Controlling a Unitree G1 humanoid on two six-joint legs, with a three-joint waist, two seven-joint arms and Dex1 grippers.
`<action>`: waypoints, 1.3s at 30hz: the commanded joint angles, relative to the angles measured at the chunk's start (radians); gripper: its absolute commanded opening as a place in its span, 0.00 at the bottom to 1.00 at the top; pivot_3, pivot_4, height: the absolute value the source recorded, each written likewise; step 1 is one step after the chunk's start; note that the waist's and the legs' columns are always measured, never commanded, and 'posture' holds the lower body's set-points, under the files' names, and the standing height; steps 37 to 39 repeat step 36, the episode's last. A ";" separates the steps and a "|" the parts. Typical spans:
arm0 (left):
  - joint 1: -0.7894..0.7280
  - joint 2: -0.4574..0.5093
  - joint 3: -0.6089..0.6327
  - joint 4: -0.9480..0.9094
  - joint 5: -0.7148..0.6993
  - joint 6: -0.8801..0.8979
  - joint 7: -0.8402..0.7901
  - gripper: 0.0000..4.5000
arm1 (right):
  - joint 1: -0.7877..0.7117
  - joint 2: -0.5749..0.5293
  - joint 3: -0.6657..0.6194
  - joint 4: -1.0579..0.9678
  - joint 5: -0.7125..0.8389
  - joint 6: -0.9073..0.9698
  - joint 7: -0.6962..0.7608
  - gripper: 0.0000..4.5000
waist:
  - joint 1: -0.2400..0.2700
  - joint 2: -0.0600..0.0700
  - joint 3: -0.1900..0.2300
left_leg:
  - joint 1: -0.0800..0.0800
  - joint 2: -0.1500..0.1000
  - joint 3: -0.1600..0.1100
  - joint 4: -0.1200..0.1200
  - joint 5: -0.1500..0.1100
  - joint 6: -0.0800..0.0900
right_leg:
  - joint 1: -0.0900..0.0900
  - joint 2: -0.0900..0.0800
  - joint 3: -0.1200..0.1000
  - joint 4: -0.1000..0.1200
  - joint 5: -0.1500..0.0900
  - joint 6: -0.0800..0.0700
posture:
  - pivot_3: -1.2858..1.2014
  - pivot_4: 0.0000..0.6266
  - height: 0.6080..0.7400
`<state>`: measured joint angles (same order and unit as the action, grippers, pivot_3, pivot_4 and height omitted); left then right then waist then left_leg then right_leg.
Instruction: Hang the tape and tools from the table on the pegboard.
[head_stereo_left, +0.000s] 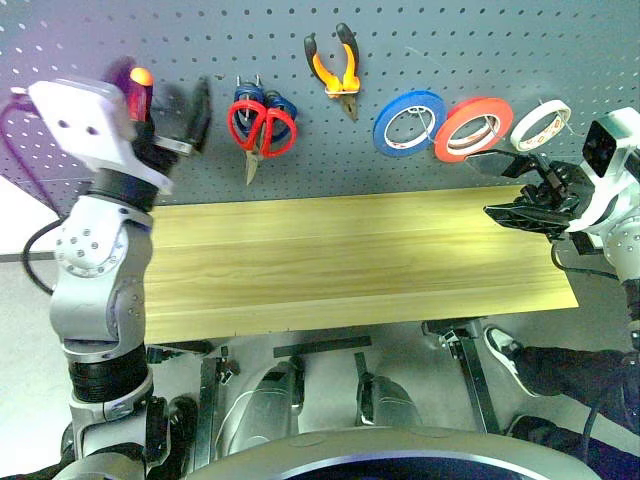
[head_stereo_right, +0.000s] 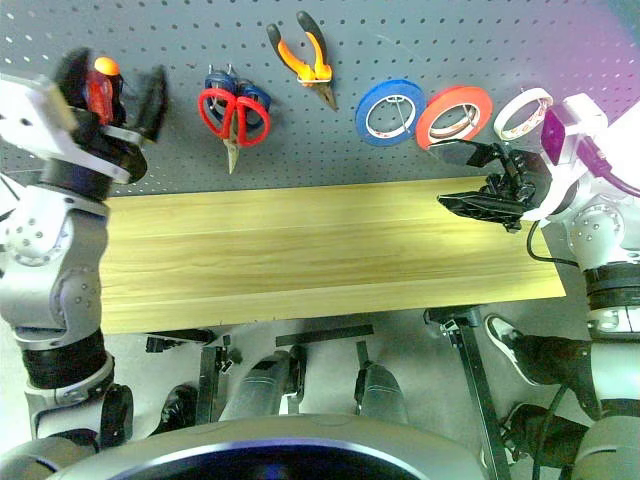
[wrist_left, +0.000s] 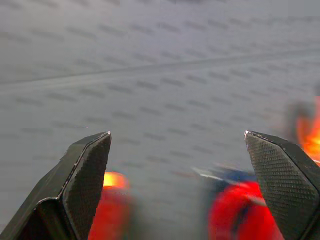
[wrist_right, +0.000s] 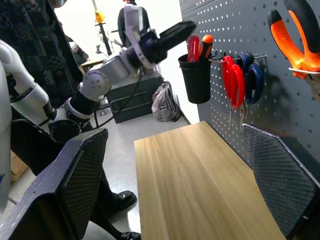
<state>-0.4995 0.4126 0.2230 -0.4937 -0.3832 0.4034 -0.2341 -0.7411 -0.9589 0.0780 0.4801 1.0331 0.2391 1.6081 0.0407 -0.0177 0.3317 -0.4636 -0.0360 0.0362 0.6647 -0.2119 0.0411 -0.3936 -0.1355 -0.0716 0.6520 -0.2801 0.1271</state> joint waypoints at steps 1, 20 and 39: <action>-0.036 0.011 -0.028 -0.062 -0.093 0.033 -0.071 0.99 | -0.005 -0.011 -0.014 -0.007 0.009 -0.011 0.006 1.00 | 0.000 0.000 0.000 | 0.000 0.000 0.000 0.000 0.000 0.000 | 0.000 0.000 0.000 0.000 0.000 0.000 | 0.54 0.42 1.00; 0.218 0.062 -0.124 0.147 -0.233 0.037 -0.502 0.99 | 0.080 0.022 -0.029 -0.043 -0.028 -0.078 0.006 1.00 | -0.002 0.001 -0.002 | 0.000 0.000 0.000 0.000 0.001 0.001 | 0.000 0.001 0.000 -0.001 0.000 0.000 | 0.52 0.34 1.00; 0.117 0.033 -0.159 0.677 -0.088 -0.175 -0.698 0.99 | 0.092 0.236 -0.086 0.128 -0.347 -0.333 -0.059 1.00 | -0.005 0.008 -0.097 | 0.002 0.000 0.005 -0.001 0.001 0.001 | 0.001 0.002 0.001 -0.002 0.000 0.000 | 0.50 0.09 1.00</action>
